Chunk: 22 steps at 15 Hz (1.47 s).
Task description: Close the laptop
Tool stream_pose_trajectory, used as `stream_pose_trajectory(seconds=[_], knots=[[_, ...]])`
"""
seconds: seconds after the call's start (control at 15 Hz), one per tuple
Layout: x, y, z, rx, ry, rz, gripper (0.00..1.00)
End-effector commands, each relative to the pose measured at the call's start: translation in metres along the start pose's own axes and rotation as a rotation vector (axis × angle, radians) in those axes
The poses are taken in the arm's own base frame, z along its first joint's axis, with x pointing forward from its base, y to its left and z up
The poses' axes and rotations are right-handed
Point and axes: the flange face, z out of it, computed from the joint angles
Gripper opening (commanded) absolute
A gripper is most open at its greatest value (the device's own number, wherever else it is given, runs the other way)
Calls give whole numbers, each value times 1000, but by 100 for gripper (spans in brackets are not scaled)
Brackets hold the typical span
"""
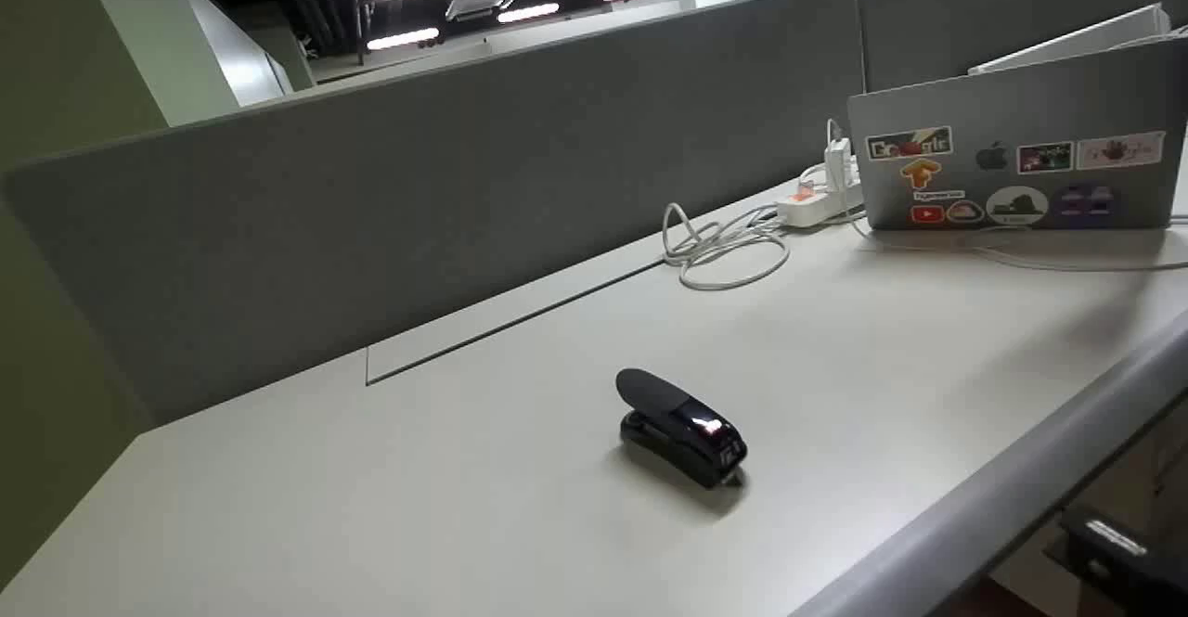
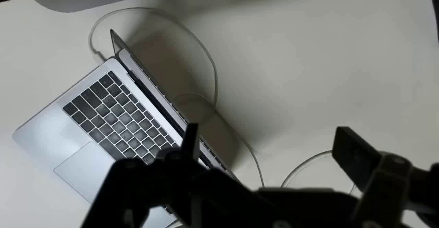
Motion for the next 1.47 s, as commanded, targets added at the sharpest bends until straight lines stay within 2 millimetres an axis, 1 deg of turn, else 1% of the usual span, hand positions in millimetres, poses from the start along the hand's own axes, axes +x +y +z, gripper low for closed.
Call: stream_pose_trajectory(seconds=[0.0, 0.6, 0.73, 0.93, 1.07, 1.4], knots=[[0, 0, 0, 0, -1, 0, 100], [0, 0, 0, 0, 0, 0, 100], [4, -6, 4, -38, 40, 38, 100], [11, -16, 15, -94, 155, 117, 100], [13, -23, 27, -116, 209, 155, 100], [11, -37, 58, -162, 243, 194, 100]])
